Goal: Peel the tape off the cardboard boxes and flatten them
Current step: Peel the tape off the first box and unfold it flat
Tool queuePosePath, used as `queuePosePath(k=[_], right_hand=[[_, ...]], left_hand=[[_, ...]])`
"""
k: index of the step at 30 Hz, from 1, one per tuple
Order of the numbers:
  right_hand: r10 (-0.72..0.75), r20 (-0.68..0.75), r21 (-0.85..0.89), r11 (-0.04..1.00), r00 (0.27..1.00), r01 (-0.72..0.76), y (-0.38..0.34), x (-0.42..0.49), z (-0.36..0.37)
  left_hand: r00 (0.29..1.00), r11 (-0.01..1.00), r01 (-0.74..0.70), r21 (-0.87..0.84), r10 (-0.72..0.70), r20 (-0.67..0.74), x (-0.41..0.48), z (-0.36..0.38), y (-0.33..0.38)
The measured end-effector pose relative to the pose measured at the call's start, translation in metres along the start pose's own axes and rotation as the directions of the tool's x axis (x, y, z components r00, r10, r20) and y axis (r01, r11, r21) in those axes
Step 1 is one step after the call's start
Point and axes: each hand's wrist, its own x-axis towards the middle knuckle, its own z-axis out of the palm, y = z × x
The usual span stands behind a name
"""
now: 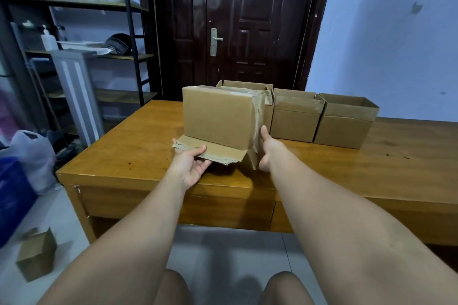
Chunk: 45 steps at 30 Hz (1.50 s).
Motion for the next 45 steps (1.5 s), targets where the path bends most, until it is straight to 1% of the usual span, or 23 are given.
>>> queuePosePath(k=[3, 6, 10, 14, 19, 21, 24, 28, 29, 30, 32, 33, 34, 35, 36, 37, 38, 39, 40, 41, 43, 44, 45], right_hand=[[-0.033, 0.038, -0.193, 0.980, 0.999, 0.040, 0.005, -0.009, -0.005], [-0.054, 0.072, -0.269, 0.961, 0.996, 0.071, 0.009, -0.010, -0.005], [-0.111, -0.009, -0.205, 0.973, 0.994, 0.107, 0.010, 0.001, -0.006], [-0.099, -0.105, -0.110, 0.990, 0.990, 0.088, 0.021, 0.012, -0.012], [-0.053, -0.012, -0.125, 0.991, 0.999, 0.051, 0.022, 0.026, -0.013], [-0.058, -0.005, -0.156, 0.986, 0.998, 0.057, 0.022, 0.032, -0.014], [-0.114, -0.021, -0.204, 0.973, 0.993, 0.108, 0.022, 0.031, -0.016], [-0.231, -0.007, -0.304, 0.927, 0.973, 0.218, 0.016, 0.031, -0.015], [-0.249, -0.006, -0.333, 0.914, 0.969, 0.233, 0.013, 0.034, -0.015], [-0.269, -0.021, -0.356, 0.902, 0.963, 0.244, 0.011, 0.035, -0.015], [-0.297, -0.025, -0.384, 0.885, 0.954, 0.265, 0.007, 0.039, -0.015], [-0.300, -0.019, -0.378, 0.885, 0.954, 0.271, 0.005, 0.043, -0.015], [-0.297, -0.016, -0.373, 0.888, 0.955, 0.270, 0.005, 0.044, -0.015], [-0.295, -0.008, -0.369, 0.889, 0.956, 0.271, 0.005, 0.046, -0.015], [-0.295, 0.003, -0.364, 0.890, 0.956, 0.275, 0.005, 0.047, -0.015], [-0.303, 0.016, -0.350, 0.891, 0.953, 0.289, 0.006, 0.049, -0.014], [-0.324, 0.028, -0.335, 0.888, 0.946, 0.314, 0.006, 0.051, -0.014], [-0.346, 0.041, -0.316, 0.886, 0.937, 0.340, 0.006, 0.055, -0.014], [-0.358, 0.052, -0.299, 0.885, 0.932, 0.356, 0.006, 0.056, -0.013], [-0.363, 0.063, -0.283, 0.887, 0.930, 0.366, 0.006, 0.057, -0.013], [-0.359, 0.100, -0.246, 0.895, 0.928, 0.373, 0.006, 0.057, -0.014], [-0.351, 0.126, -0.228, 0.900, 0.928, 0.371, 0.006, 0.055, -0.014], [-0.342, 0.150, -0.216, 0.904, 0.928, 0.368, 0.006, 0.055, -0.015]], left_hand=[[0.997, 0.989, 0.043, 0.139, -0.033, -0.076, 0.002, -0.004, -0.002], [0.985, 0.957, 0.116, 0.265, -0.076, -0.155, 0.000, -0.001, -0.003], [0.969, 0.911, 0.187, 0.368, -0.110, -0.219, 0.001, 0.004, -0.001], [0.951, 0.859, 0.253, 0.446, -0.137, -0.276, 0.003, 0.000, 0.000], [0.927, 0.799, 0.238, 0.552, -0.017, -0.375, 0.017, -0.009, 0.007], [0.938, 0.780, 0.197, 0.594, 0.026, -0.345, 0.011, -0.002, 0.006], [0.969, 0.663, 0.141, 0.735, 0.061, -0.241, 0.008, 0.004, 0.002], [0.968, 0.577, 0.179, 0.797, 0.041, -0.247, 0.005, 0.005, 0.005], [0.973, 0.516, 0.172, 0.839, 0.045, -0.228, 0.001, 0.005, 0.007], [0.979, 0.395, 0.147, 0.907, 0.070, -0.189, -0.002, 0.005, 0.010], [0.981, 0.079, 0.101, 0.992, 0.156, -0.113, -0.002, 0.003, 0.017], [0.973, -0.008, 0.098, 0.995, 0.210, -0.095, 0.003, 0.000, 0.023], [0.961, -0.015, 0.095, 0.995, 0.261, -0.088, 0.009, -0.002, 0.031], [0.941, 0.055, 0.080, 0.995, 0.325, -0.094, 0.015, -0.003, 0.040], [0.904, 0.165, 0.047, 0.985, 0.413, -0.112, 0.020, -0.001, 0.050], [0.844, 0.279, -0.017, 0.960, 0.519, -0.135, 0.022, 0.005, 0.059], [0.788, 0.362, -0.111, 0.926, 0.599, -0.140, 0.023, 0.014, 0.067], [0.762, 0.420, -0.215, 0.882, 0.637, -0.118, 0.023, 0.026, 0.074], [0.771, 0.463, -0.305, 0.832, 0.633, -0.070, 0.020, 0.039, 0.078], [0.797, 0.470, -0.361, 0.806, 0.605, 0.004, 0.018, 0.051, 0.081], [0.832, 0.386, -0.389, 0.837, 0.536, 0.140, 0.020, 0.065, 0.080], [0.850, 0.358, -0.374, 0.856, 0.502, 0.162, 0.022, 0.067, 0.079], [0.868, 0.368, -0.356, 0.859, 0.472, 0.157, 0.024, 0.068, 0.077]])
